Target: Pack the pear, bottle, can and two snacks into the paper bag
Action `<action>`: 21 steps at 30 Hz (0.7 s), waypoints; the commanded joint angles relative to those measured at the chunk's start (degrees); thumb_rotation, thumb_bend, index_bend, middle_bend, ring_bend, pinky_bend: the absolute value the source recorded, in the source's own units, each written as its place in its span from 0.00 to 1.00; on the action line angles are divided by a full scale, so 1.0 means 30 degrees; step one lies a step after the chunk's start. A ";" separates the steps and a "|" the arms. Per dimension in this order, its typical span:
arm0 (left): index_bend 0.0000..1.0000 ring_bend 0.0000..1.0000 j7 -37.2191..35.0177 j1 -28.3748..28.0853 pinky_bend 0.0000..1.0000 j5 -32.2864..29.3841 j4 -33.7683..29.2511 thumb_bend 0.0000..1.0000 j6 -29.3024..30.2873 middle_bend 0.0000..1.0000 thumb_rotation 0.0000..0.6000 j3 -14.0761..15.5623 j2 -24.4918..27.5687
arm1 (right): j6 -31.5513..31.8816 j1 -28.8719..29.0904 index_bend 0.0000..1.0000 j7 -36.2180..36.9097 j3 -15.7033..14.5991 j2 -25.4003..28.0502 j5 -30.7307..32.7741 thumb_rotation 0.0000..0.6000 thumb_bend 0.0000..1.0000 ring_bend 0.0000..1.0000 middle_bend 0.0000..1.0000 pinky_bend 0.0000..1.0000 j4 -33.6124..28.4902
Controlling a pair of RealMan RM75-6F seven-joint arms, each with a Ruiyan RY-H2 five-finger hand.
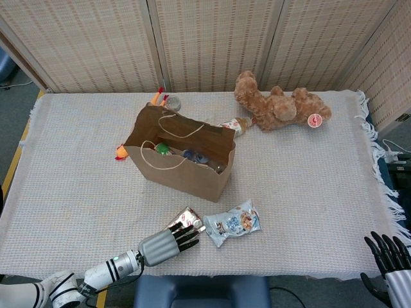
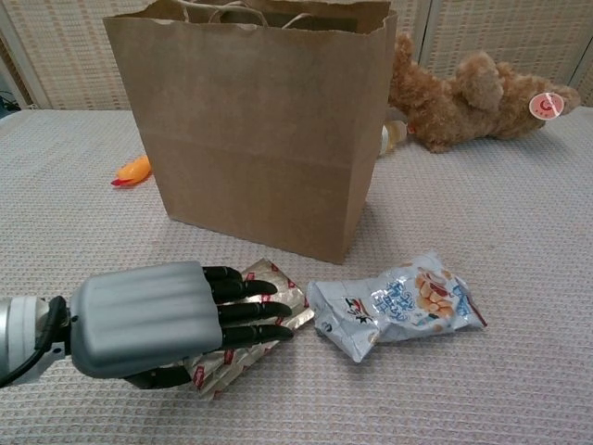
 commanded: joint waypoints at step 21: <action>0.70 0.71 0.1261 0.0813 0.83 -0.1899 -0.0058 0.67 0.2175 0.76 1.00 0.0079 0.1418 | 0.0053 -0.0070 0.00 0.0053 -0.0004 -0.0042 0.0039 1.00 0.23 0.00 0.00 0.00 0.0071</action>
